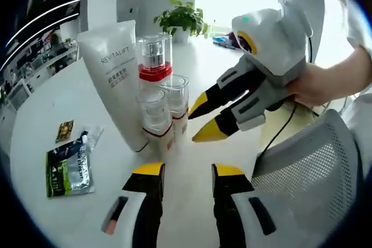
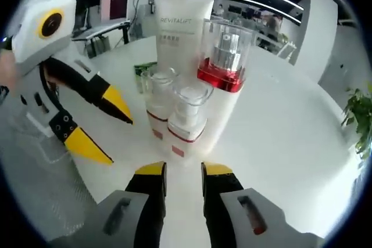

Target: Arrange the skincare products in the storage area until every visible bottle or jar stands upright without overlapping.

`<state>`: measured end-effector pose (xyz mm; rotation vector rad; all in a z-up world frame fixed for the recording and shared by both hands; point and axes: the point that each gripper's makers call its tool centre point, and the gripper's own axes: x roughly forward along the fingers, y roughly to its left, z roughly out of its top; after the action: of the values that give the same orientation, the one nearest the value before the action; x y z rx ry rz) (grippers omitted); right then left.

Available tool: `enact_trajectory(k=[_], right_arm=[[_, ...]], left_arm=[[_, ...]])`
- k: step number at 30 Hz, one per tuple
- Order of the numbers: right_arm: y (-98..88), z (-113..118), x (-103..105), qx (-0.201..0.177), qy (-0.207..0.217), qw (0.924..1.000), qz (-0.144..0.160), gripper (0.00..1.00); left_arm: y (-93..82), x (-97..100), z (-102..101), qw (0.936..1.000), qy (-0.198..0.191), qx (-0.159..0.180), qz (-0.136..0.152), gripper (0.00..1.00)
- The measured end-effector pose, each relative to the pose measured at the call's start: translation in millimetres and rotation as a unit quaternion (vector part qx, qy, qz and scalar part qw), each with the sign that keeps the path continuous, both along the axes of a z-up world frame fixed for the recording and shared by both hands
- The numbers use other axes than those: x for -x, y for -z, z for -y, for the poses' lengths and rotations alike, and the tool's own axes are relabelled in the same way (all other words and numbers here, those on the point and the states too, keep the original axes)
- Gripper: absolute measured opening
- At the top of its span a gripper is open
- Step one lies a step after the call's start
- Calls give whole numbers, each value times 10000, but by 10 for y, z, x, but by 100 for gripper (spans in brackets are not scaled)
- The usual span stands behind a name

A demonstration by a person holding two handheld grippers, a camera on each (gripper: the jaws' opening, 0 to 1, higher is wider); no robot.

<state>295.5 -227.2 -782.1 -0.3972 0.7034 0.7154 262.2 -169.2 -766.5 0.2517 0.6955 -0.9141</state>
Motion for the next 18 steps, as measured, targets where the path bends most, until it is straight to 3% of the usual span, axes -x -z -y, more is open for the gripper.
enact_trajectory(k=[8, 18], right_arm=[[-115, -102, 183, -49, -62, 10000, -57, 31], [-268, -230, 395, -280, -39, 9994, -176, 40]], left_arm=[[-145, 63, -165, 10000, -33, -9, 58, 38], [-265, 185, -451, 9985, -505, 219, -8, 49]])
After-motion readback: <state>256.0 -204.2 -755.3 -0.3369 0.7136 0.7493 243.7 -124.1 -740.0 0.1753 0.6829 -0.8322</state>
